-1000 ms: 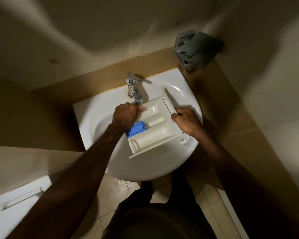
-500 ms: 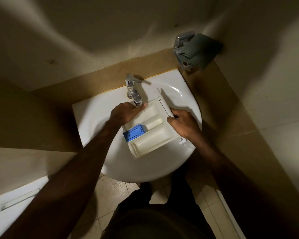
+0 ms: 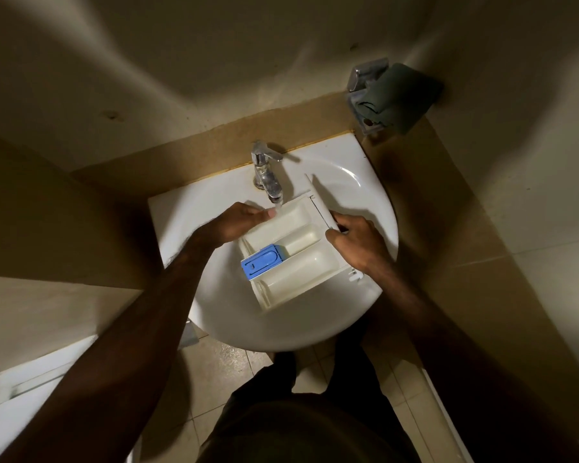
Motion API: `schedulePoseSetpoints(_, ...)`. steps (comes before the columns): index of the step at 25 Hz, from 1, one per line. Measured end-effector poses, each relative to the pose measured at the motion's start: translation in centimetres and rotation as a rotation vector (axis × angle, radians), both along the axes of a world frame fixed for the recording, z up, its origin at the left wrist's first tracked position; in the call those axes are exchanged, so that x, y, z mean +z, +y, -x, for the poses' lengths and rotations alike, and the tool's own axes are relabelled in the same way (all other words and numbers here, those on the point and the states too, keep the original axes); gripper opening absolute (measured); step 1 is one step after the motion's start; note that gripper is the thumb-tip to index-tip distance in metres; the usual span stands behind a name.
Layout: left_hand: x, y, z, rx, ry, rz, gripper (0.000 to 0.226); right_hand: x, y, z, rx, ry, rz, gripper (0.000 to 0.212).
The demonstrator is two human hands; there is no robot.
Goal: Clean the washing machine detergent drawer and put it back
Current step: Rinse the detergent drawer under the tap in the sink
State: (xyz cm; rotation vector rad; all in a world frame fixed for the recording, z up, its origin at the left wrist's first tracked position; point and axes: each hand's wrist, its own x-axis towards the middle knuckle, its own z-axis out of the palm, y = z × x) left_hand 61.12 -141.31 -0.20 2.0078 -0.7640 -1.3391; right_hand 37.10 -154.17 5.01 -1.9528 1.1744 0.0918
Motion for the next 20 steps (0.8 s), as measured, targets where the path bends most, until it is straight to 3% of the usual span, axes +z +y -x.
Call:
schedulePoseSetpoints(3, -0.3, 1.0, -0.3, 0.019, -0.109, 0.091, 0.032, 0.1, -0.6, 0.3, -0.086, -0.035, -0.002, 0.019)
schedulePoseSetpoints(7, -0.9, -0.4, 1.9, -0.029, -0.629, -0.025, 0.05, 0.9, -1.8, 0.6, -0.165, -0.036, -0.013, 0.018)
schedulePoseSetpoints(10, 0.1, -2.1, 3.6, 0.119, -0.668, -0.126, 0.067, 1.2, -2.0, 0.7, -0.189, -0.043, -0.021, 0.025)
schedulePoseSetpoints(12, -0.3, -2.5, 3.7, 0.142, -0.659, -0.106, 0.067, 1.3, -2.2, 0.8, -0.196, -0.05, -0.026, 0.03)
schedulePoseSetpoints(15, -1.4, -1.7, 2.3, 0.095, -0.405, 0.045, 0.038, 1.4, -2.6, 0.8, -0.209, -0.074, -0.035, 0.03)
schedulePoseSetpoints(18, -1.7, 0.8, 1.4, 0.351, 0.087, 0.231, 0.024, 1.7, -3.5, 1.1, -0.219, -0.092, -0.044, 0.022)
schedulePoseSetpoints(20, -2.2, 2.1, 2.3, 0.44, 0.212, 0.28, 0.022, 1.7, -4.1, 1.7, -0.238, -0.09, -0.075, 0.016)
